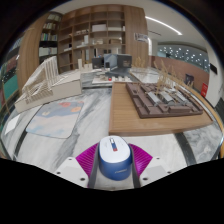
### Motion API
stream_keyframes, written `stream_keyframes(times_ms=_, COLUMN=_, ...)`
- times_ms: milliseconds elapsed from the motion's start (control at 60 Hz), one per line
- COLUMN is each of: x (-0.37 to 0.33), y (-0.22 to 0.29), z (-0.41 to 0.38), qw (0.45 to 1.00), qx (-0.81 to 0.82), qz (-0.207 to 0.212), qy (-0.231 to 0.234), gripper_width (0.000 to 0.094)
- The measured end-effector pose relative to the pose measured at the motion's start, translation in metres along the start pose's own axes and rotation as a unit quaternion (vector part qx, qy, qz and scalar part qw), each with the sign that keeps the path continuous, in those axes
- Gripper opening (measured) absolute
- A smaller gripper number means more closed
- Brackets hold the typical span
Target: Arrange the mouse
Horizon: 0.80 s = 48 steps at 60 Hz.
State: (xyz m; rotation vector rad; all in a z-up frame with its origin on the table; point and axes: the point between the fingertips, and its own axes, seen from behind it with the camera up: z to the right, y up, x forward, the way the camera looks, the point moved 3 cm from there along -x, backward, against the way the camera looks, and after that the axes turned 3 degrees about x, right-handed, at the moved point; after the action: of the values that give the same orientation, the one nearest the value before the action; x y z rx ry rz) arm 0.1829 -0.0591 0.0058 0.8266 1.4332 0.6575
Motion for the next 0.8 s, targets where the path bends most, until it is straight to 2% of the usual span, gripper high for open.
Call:
stream_keyframes(times_ms=33, x=0.0, y=0.001, z=-0.001, qw=1.0, qx=0.011, qz=-0.002, qy=-0.007, gripper_width=0.0474)
stream_keyframes(times_ms=50, x=-0.001, y=0.001, z=-0.003, qw=1.0, qx=0.017, qz=-0.005, qy=-0.009, gripper_width=0.0503)
stream_keyframes(times_ms=67, x=-0.002, y=0.002, z=-0.005, qw=1.0, qx=0.024, qz=-0.006, qy=-0.008, gripper_width=0.0448)
stream_keyframes(times_ms=83, x=-0.004, y=0.005, z=-0.009, qw=0.999, qx=0.032, qz=-0.003, qy=-0.004, gripper_width=0.0431)
stream_keyframes(times_ms=250, x=-0.031, y=0.094, z=-0.1, qw=0.995, qx=0.035, qz=0.094, qy=0.016, gripper_width=0.0429)
stream_keyframes(times_ms=350, x=-0.017, y=0.137, z=-0.183, qw=0.992, qx=0.024, qz=0.118, qy=0.032, gripper_width=0.0428)
stream_keyframes(times_ms=450, x=0.03, y=0.134, z=-0.253, qw=0.994, qx=0.037, qz=0.089, qy=0.054, gripper_width=0.0425)
stream_keyframes(times_ms=533, x=0.071, y=0.103, z=-0.291, qw=0.995, qx=0.056, qz=0.025, qy=0.074, gripper_width=0.0422)
stream_keyframes(times_ms=583, x=0.09, y=0.086, z=-0.29, qw=0.998, qx=0.04, qz=0.002, qy=0.049, gripper_width=0.0425)
stream_keyframes(times_ms=667, x=0.108, y=0.073, z=-0.28, qw=1.0, qx=-0.004, qz=-0.008, qy=0.006, gripper_width=0.0424)
stream_keyframes(times_ms=717, x=0.112, y=0.063, z=-0.277, qw=1.0, qx=-0.017, qz=-0.026, qy=0.001, gripper_width=0.0437)
stream_keyframes(times_ms=767, x=0.113, y=0.067, z=-0.274, qw=1.0, qx=-0.024, qz=-0.018, qy=0.001, gripper_width=0.0451)
stream_keyframes(times_ms=783, x=0.114, y=0.065, z=-0.275, qw=0.999, qx=-0.025, qz=-0.02, qy=0.002, gripper_width=0.0515)
stream_keyframes(times_ms=800, x=0.114, y=0.066, z=-0.276, qw=1.0, qx=-0.023, qz=-0.02, qy=0.004, gripper_width=0.0525)
